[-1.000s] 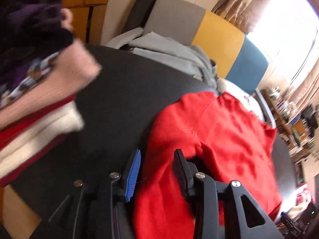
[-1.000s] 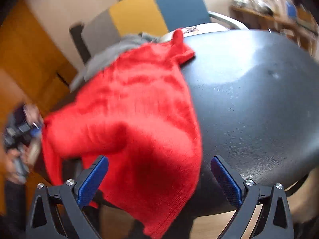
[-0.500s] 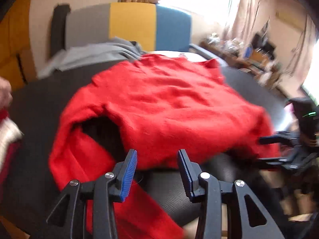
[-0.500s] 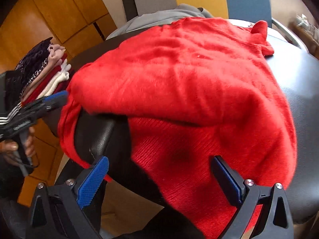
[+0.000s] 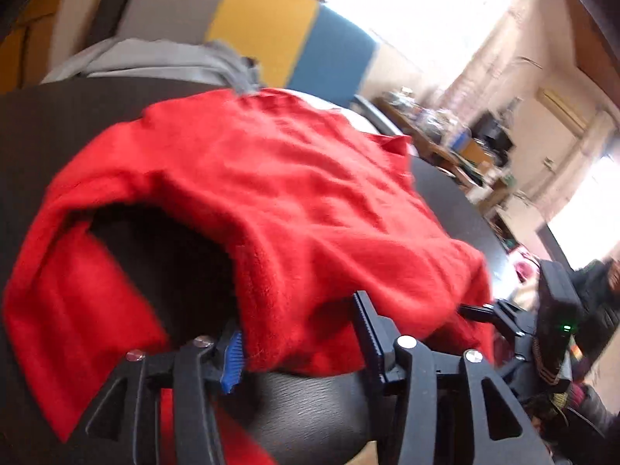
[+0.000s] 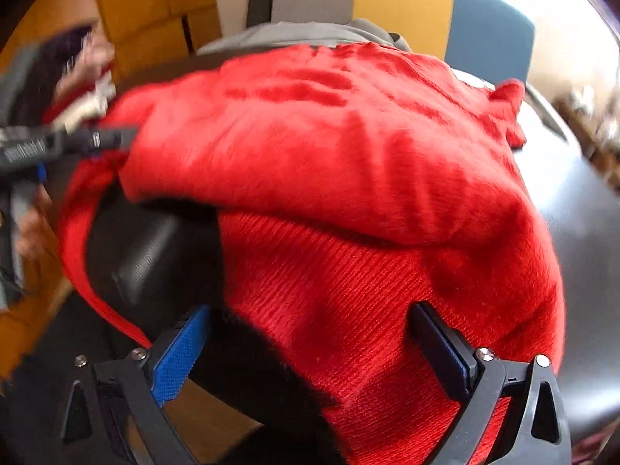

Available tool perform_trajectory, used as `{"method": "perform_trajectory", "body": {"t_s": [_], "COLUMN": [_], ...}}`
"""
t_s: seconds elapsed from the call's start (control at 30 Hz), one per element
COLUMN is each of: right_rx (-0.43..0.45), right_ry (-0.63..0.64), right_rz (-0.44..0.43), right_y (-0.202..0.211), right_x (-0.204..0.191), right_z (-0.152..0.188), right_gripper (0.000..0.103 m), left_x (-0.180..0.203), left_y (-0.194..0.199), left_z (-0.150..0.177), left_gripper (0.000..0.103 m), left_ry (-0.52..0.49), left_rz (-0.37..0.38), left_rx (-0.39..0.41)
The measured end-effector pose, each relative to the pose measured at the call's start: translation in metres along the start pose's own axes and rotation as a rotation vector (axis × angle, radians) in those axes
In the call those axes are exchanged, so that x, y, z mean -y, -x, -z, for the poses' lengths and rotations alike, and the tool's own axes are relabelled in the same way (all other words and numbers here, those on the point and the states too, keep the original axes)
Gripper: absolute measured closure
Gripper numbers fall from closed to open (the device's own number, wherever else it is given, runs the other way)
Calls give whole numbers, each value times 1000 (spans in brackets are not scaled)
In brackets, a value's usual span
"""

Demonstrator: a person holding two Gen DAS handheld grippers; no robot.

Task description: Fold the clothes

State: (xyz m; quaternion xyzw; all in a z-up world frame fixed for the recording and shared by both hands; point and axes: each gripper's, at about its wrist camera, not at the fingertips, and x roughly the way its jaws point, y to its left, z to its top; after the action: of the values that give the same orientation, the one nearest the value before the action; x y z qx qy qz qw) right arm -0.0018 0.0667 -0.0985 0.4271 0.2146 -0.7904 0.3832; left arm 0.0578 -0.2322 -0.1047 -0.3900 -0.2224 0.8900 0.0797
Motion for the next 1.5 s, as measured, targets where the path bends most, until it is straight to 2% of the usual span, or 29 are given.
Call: {"method": "perform_trajectory", "body": {"t_s": [0.03, 0.07, 0.1, 0.13, 0.23, 0.3, 0.37, 0.43, 0.47, 0.5, 0.53, 0.57, 0.6, 0.7, 0.77, 0.8, 0.9, 1.03, 1.07, 1.2, 1.33, 1.47, 1.5], "right_rx": [5, 14, 18, 15, 50, 120, 227, 288, 283, 270, 234, 187, 142, 34, 0, -13, -6, 52, 70, 104, 104, 109, 107], "right_ry": [3, -7, -20, -45, -114, -181, -221, -241, -247, -250, -242, -231, -227, -256, -256, -258, -268, -252, -241, -177, -111, -126, -136], "right_rz": [8, 19, 24, 10, -48, -172, -309, -409, -482, -544, -557, -513, -483, -477, -462, -456, -461, -453, -435, -342, -244, -115, -75], "right_y": [2, 7, 12, 16, 43, 76, 119, 148, 157, 162, 161, 157, 151, 127, 118, 113, 102, 80, 72, 28, -12, -49, -59], "right_x": [1, 4, 9, 16, 37, 53, 67, 76, 80, 83, 83, 80, 78, 72, 67, 65, 65, 61, 60, 44, 35, 47, 52], "right_z": [-1, -3, -5, -8, -10, -9, -3, 3, 7, 11, 16, 21, 27, 42, 46, 48, 36, 4, -7, -52, -85, -114, -118], "right_gripper": [18, 46, 77, 83, 83, 83, 83, 83, 77, 68, 55, 18, 0, 0, 0, 0, 0, 0, 0, 0, 0, 0, 0], "left_x": [1, 2, 0, -2, -9, -15, -18, -23, -26, -30, -33, -36, -40, -52, -56, -59, -76, -102, -106, -105, -93, -81, -78], "left_y": [0, 0, 6, 15, 54, 82, 102, 117, 119, 120, 117, 114, 107, 87, 81, 80, 91, 104, 106, 105, 85, 65, 60], "left_z": [-6, -12, -19, -28, -57, -73, -83, -90, -89, -88, -83, -78, -70, -42, -20, -12, 12, 47, 55, 68, 61, 54, 53], "left_gripper": [92, 96, 97, 97, 97, 97, 97, 97, 96, 90, 88, 86, 85, 84, 84, 84, 83, 82, 81, 72, 71, 70, 70], "left_ry": [6, 13, 34, 56, 130, 180, 208, 246, 273, 300, 311, 321, 339, 375, 371, 378, 440, 547, 565, 578, 522, 463, 432], "left_rz": [9, 18, 57, 106, 219, 267, 289, 311, 293, 273, 217, 157, 127, 27, -41, -50, -100, -191, -216, -217, -272, -328, -364], "left_rx": [-25, -51, -53, -34, 44, 92, 117, 132, 131, 129, 115, 100, 71, -19, -51, -58, -25, 8, 8, 29, 24, 19, 29]}}
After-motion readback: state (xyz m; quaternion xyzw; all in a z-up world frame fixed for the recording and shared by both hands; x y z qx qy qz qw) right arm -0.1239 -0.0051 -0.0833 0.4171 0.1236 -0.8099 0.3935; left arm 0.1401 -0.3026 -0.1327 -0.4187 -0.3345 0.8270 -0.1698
